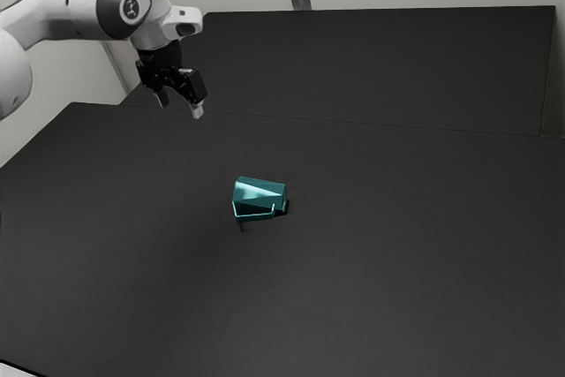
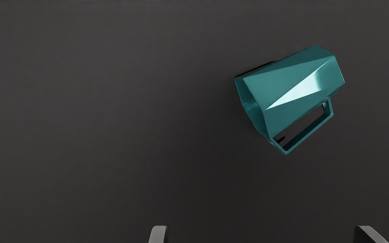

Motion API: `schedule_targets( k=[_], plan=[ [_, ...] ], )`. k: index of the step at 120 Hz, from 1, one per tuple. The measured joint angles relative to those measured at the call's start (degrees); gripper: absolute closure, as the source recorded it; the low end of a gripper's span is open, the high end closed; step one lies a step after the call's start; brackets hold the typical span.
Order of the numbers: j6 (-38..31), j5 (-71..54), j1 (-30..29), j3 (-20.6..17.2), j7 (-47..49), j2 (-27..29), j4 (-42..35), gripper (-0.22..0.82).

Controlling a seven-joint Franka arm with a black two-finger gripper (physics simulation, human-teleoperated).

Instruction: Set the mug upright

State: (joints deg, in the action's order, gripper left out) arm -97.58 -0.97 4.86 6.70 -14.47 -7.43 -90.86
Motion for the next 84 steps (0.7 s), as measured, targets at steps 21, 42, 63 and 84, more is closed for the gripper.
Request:
schedule_targets(
  k=[21,42,63,84],
  plan=[
    [-0.44,0.42,0.10,2.93,0.18,1.74,-1.29,0.00],
    [-3.07,0.98,-0.51,4.96,1.33,8.07,-10.74,0.00],
    [-15.46,9.11,-7.60,5.21,-4.02,15.05,-28.18,0.00],
    [-25.53,23.89,-13.87,4.54,-15.85,11.55,-33.41,0.00]
  ],
)
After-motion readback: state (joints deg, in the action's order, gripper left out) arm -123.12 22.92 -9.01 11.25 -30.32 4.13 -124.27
